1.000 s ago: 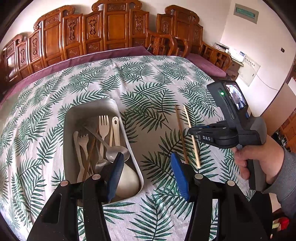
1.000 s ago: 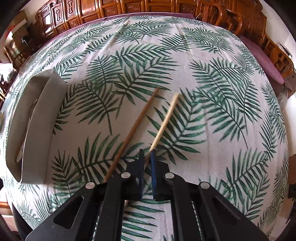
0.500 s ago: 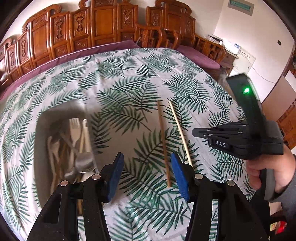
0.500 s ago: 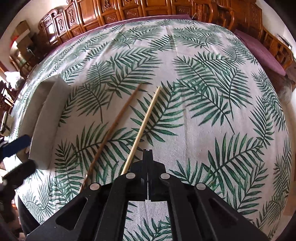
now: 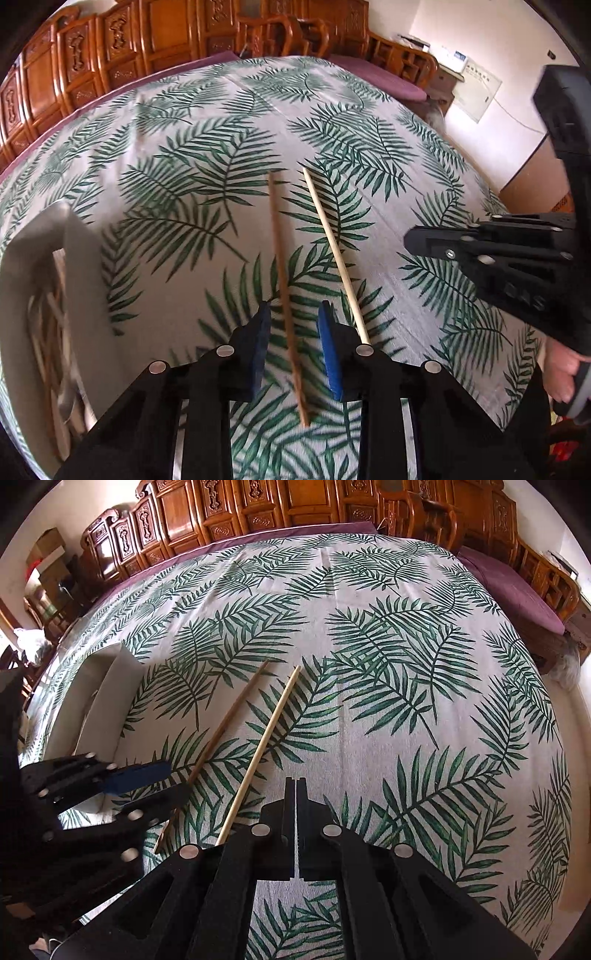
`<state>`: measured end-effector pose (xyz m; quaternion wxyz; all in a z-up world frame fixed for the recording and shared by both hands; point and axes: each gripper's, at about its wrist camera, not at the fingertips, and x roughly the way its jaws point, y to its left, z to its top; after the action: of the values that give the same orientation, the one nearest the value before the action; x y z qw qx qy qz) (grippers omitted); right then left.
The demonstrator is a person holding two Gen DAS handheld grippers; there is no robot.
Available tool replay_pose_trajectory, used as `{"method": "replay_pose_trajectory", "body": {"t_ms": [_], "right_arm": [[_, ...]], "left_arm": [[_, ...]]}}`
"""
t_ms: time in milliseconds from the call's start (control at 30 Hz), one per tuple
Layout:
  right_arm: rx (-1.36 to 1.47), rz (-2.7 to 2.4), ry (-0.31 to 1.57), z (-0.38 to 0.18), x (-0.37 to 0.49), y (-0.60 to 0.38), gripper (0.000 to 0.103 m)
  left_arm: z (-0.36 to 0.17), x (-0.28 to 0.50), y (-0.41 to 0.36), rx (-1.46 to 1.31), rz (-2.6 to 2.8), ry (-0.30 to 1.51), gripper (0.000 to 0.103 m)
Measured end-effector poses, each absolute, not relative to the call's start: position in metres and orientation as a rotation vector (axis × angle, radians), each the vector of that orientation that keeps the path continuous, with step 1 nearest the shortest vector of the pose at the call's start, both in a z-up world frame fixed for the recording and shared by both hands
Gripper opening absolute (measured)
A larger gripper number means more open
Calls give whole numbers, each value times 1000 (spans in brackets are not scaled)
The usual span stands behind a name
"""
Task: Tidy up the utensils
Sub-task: 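Grasp a dark wooden chopstick with the left gripper while the right gripper grasps a light chopstick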
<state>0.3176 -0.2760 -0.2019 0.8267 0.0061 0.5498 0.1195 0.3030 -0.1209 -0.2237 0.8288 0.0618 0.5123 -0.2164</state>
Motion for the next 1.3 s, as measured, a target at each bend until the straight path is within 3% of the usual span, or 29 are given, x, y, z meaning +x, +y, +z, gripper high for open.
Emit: {"method": "replay_pose_trajectory", "body": {"t_ms": [167, 267, 333, 667, 800, 1067, 1300], "right_arm": [[9, 270, 1163, -201, 316, -274, 3], [6, 273, 1164, -201, 316, -273, 3], [6, 277, 1165, -202, 317, -273, 3], [4, 333, 1186, -214, 322, -243, 6], [-9, 325, 1194, -219, 327, -230, 20], [-62, 249, 1218, -229, 333, -220, 19], [-76, 205, 1229, -232, 336, -222, 9]], "left_arm": [[-233, 314, -127, 142, -437, 1107, 24], [-236, 317, -128, 151, -423, 1102, 16], [-236, 319, -127, 159, -414, 1102, 5], [-209, 311, -94, 69, -395, 1051, 4], [-189, 304, -76, 45, -381, 1012, 4], [-157, 295, -53, 36, -358, 935, 4], [-137, 287, -35, 20, -339, 892, 4]]}}
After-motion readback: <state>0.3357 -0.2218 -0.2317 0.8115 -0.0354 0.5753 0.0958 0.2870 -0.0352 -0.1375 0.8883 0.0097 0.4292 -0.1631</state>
